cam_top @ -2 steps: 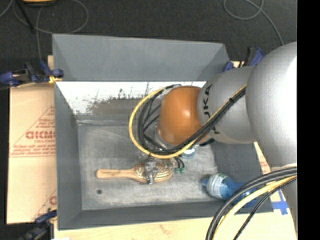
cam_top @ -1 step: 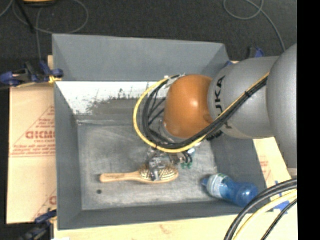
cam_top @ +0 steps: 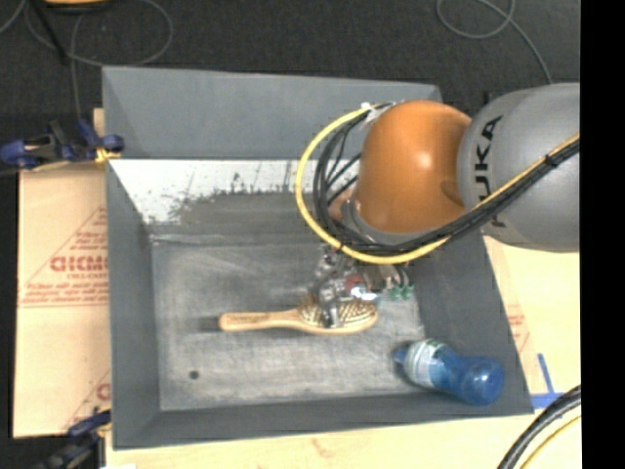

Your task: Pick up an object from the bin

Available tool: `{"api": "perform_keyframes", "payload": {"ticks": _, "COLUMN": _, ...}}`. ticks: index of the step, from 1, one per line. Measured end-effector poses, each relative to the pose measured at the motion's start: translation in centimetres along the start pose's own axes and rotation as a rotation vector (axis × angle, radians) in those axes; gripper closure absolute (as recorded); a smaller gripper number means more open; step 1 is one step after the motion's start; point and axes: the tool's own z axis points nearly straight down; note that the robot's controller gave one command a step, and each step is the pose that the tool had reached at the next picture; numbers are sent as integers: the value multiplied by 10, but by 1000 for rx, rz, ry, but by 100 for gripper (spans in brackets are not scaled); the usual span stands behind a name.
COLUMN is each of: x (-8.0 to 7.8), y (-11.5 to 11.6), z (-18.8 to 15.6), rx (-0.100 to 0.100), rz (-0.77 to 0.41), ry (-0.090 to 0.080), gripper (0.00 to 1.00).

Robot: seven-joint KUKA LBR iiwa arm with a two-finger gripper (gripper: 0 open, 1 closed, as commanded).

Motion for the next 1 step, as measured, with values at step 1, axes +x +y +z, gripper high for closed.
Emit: {"api": "perform_keyframes", "payload": {"ticks": 1, "x": -1, "y": -4, "z": -75, "rx": 0, "rz": -16, "ry": -1, "gripper": 100}}
